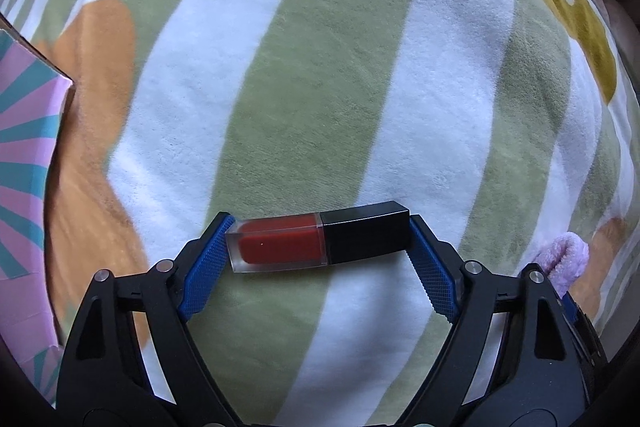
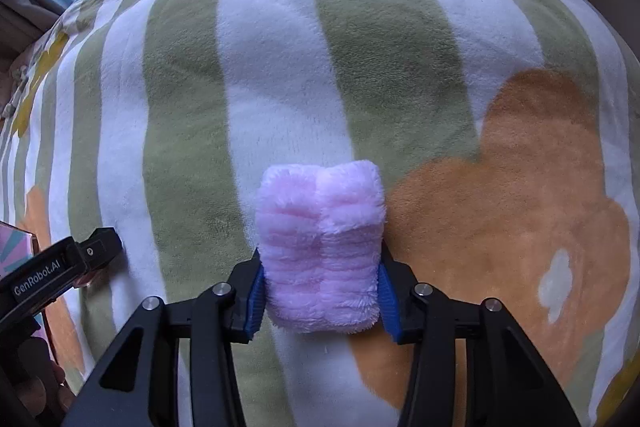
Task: Organize objects
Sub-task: 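Grasp the red lipstick with left tool while right tool grasps the pink fuzzy item, then carry the lipstick with left tool while right tool carries the pink item to the box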
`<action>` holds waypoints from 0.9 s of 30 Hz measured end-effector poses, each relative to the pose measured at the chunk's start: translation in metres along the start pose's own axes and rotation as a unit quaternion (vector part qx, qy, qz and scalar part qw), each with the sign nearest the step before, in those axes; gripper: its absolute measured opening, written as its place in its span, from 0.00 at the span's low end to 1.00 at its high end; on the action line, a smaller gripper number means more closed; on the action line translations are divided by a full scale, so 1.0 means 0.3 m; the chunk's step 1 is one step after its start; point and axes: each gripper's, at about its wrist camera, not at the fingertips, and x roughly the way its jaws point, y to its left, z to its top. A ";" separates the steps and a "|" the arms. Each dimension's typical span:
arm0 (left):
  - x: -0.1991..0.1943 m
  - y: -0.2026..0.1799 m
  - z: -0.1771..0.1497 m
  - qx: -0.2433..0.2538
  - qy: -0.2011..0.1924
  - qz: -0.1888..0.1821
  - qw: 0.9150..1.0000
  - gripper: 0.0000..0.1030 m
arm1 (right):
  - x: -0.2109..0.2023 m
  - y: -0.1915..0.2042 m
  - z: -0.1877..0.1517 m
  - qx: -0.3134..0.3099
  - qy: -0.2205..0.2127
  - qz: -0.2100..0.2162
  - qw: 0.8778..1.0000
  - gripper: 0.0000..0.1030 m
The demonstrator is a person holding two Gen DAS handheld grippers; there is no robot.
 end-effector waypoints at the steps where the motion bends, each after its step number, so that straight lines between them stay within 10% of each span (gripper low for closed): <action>1: -0.002 -0.002 0.000 0.004 -0.001 0.001 1.000 0.81 | -0.004 -0.002 0.000 -0.001 0.000 0.000 1.000 0.42; 27: -0.621 0.120 -0.109 0.118 -0.118 -0.035 0.985 0.81 | -0.569 0.194 -0.082 -0.071 -0.075 0.027 0.994 0.42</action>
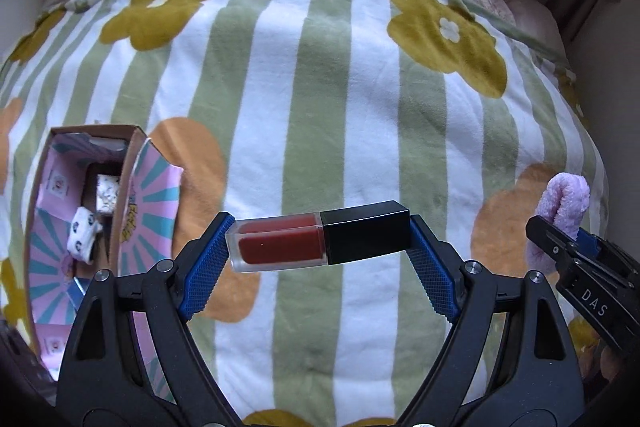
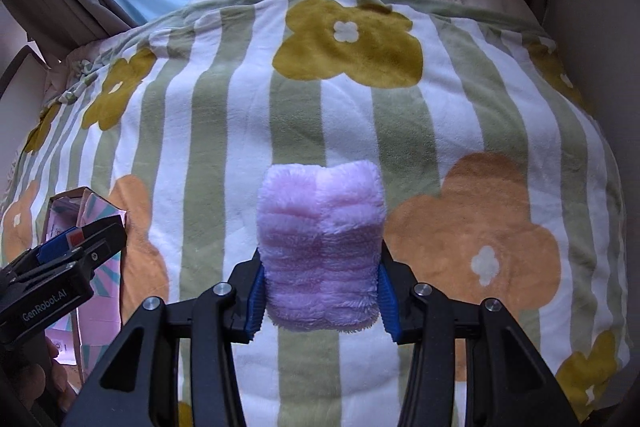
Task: Organize objects
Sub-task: 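Carry the lipstick with left tool while right tool carries the pink item to the box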
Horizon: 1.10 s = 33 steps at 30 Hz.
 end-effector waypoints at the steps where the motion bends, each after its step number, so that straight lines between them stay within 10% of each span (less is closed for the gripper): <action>1: -0.022 0.011 -0.004 0.001 -0.002 -0.001 1.000 0.81 | -0.027 0.013 -0.004 -0.001 -0.003 0.001 1.000 0.42; 13: -0.304 0.134 -0.128 0.022 -0.019 -0.022 0.999 0.81 | -0.225 0.130 -0.130 -0.026 -0.011 0.004 1.000 0.42; 33: -0.415 0.270 -0.275 0.023 -0.026 -0.029 0.999 0.81 | -0.325 0.264 -0.219 -0.043 -0.024 0.000 0.999 0.42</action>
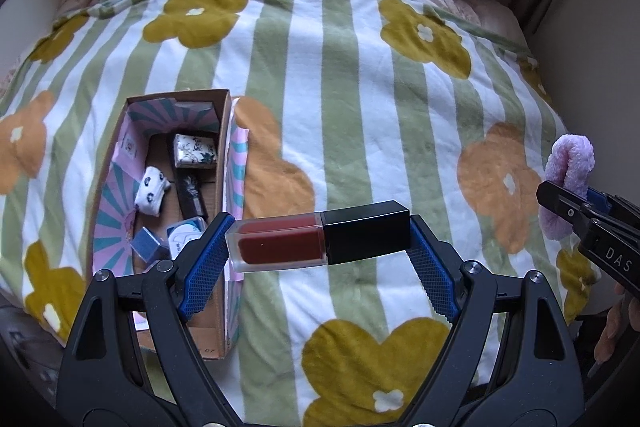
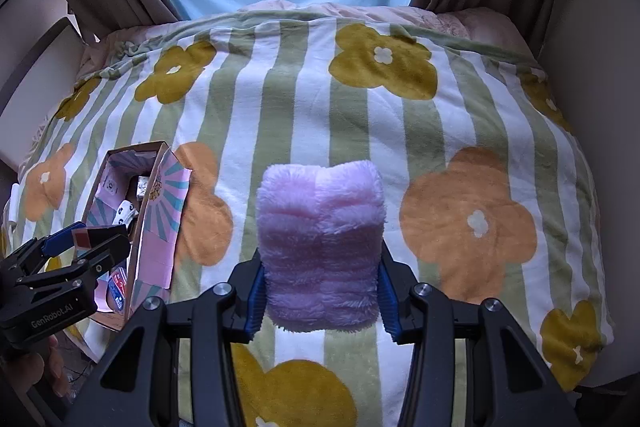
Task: Organize objects
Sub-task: 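Carry the lipstick with left tool while right tool carries the pink item to the box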
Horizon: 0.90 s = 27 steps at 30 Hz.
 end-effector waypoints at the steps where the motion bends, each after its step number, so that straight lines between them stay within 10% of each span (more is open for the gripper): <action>1: -0.007 0.012 -0.003 -0.004 -0.001 0.000 1.000 0.81 | 0.000 0.016 0.002 -0.005 0.000 0.002 1.000 0.42; 27: 0.044 0.572 -0.173 -0.162 0.043 0.074 0.983 0.81 | 0.280 0.719 0.190 -0.225 0.045 0.107 0.967 0.42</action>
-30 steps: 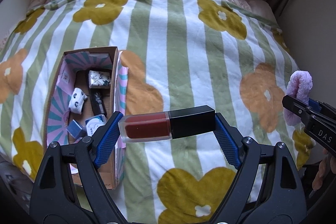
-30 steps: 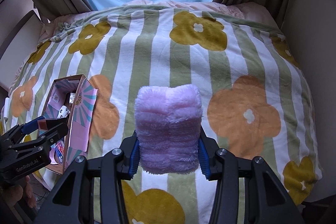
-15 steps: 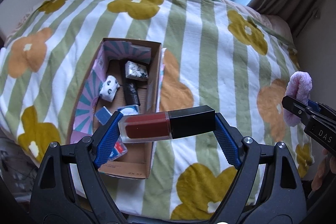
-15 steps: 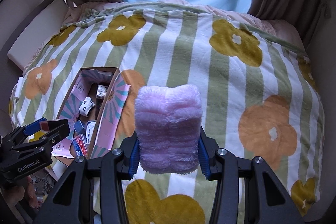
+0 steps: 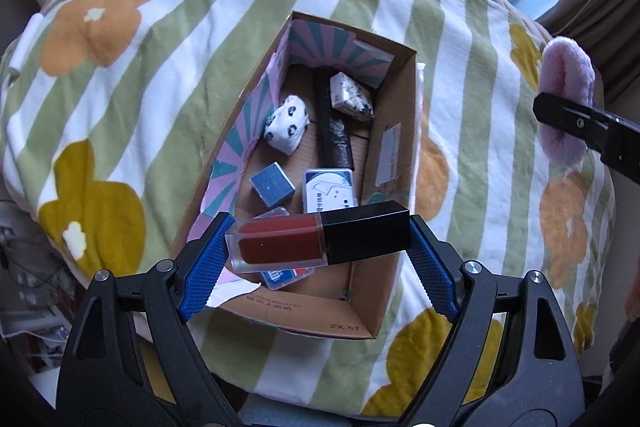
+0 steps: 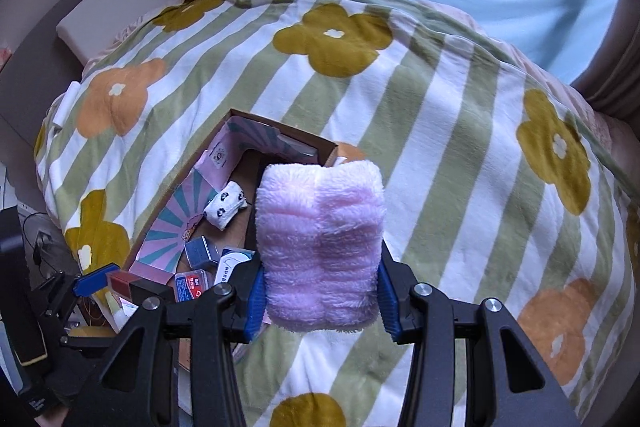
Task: Organize objects
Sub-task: 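Carry the lipstick with left tool while right tool carries the pink item to the box, then open both tools to drop the lipstick and pink item into the box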
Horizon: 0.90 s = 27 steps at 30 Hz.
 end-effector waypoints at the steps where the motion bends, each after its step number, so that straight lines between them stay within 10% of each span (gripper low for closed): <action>1: 0.019 0.012 0.000 -0.002 0.005 0.000 1.000 0.81 | 0.032 0.019 0.018 -0.010 0.007 0.004 1.000 0.42; 22: 0.318 0.079 0.078 -0.004 0.051 -0.008 0.999 0.81 | 0.525 0.249 0.211 -0.058 0.099 0.069 0.991 0.42; 25: 0.309 0.073 0.087 0.008 0.036 -0.002 0.999 0.82 | 0.529 0.237 0.224 -0.038 0.098 0.096 0.990 0.66; 27: 0.298 0.065 0.095 0.014 0.028 0.007 0.999 1.00 | 0.511 0.228 0.231 -0.031 0.081 0.102 0.991 0.92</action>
